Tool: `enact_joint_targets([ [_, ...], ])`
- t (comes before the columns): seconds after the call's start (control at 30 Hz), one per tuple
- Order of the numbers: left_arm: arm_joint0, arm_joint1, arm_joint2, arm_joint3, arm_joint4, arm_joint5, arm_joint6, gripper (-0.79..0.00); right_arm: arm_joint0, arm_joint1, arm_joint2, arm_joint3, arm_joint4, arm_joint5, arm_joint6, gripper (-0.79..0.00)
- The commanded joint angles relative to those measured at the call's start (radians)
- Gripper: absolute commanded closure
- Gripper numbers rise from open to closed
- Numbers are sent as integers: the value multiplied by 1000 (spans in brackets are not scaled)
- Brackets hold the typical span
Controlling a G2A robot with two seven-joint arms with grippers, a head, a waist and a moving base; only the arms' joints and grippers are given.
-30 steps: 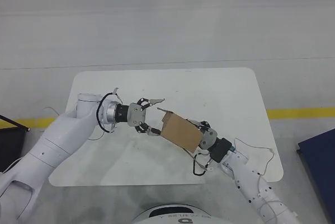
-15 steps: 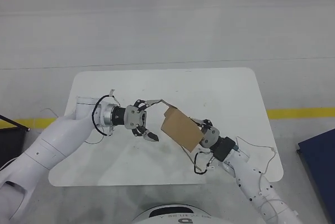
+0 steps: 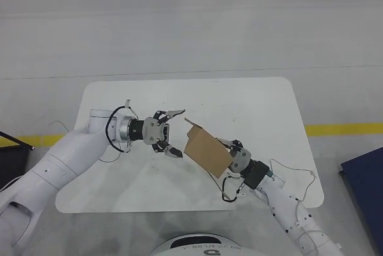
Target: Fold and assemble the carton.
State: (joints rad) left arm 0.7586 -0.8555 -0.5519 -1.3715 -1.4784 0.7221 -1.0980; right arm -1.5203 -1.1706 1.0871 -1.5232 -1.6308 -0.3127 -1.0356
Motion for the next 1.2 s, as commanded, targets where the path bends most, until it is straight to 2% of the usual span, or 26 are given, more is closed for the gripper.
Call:
enact_joint_targets([
  [0.0, 0, -4, 9, -2, 1, 4, 4, -785, -4, 1, 1, -2, -2, 2, -3, 0],
  [0.23, -8, -19, 39, 7, 2, 5, 5, -785, -19, 5, 6, -9, -9, 5, -10, 0],
  [0.33, -9, -23, 47, 9, 0, -1, -1, -760, -23, 6, 6, -13, -11, 3, -14, 0],
  [0.9, -16, -26, 84, 10, 16, -2, -2, -486, -23, 9, 5, -17, -9, 5, -17, 0],
  [1.17, -24, -30, 103, 9, 19, 2, 2, -486, -24, 10, 2, -13, 0, 2, -24, 0],
])
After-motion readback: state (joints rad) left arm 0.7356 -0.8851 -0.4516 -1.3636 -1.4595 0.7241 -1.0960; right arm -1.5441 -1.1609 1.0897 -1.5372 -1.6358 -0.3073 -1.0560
